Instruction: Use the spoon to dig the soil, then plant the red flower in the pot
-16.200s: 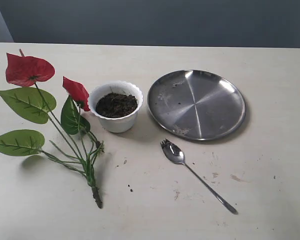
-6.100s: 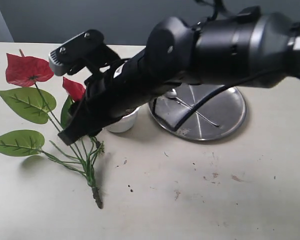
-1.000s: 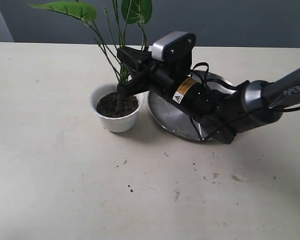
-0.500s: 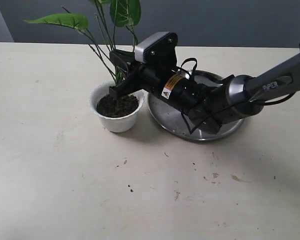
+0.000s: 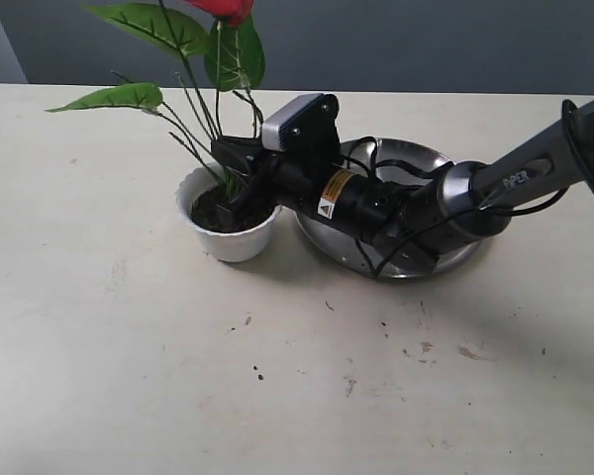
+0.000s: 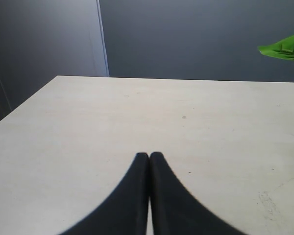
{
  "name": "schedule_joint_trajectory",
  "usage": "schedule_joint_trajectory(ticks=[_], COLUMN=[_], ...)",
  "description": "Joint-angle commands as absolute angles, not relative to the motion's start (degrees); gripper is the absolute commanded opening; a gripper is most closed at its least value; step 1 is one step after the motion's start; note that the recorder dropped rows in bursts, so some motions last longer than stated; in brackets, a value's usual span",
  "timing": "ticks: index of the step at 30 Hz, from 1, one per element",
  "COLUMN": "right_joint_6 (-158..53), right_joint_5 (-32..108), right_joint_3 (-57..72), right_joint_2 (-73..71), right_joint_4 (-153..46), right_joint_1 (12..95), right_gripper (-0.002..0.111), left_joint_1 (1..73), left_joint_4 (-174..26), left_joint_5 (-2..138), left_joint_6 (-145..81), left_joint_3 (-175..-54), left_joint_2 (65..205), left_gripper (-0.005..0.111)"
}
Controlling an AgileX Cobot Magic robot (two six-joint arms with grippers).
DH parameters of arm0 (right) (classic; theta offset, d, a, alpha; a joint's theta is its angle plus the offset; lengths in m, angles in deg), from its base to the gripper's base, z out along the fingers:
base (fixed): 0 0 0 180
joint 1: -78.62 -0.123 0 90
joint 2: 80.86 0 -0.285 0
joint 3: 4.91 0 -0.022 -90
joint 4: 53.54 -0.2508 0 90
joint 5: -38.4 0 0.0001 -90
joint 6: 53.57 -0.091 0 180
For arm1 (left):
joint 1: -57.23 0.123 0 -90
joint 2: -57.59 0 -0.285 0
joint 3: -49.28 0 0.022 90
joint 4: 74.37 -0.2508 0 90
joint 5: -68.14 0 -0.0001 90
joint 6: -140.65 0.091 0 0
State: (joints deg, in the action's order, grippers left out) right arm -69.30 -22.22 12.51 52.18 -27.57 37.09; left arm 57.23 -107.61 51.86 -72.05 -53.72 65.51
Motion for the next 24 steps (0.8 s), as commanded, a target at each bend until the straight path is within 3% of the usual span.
schedule_joint_trajectory(ticks=[1, 24], right_joint_6=[-73.5, -87.0], right_joint_5=[-18.0, -9.8], right_joint_3=[12.8, 17.2], right_joint_2=[52.3, 52.3], right_joint_4=[-21.3, -17.9], right_joint_1=[37.3, 37.3], right_gripper=[-0.001, -0.001], left_joint_1=[57.3, 57.3], left_joint_4=[-107.6, -107.6], left_joint_5=[51.8, 51.8], left_joint_6=[-72.2, -72.2], left_joint_3=[-53.5, -53.5], left_joint_2=[65.4, 65.4], left_gripper=[0.0, 0.0])
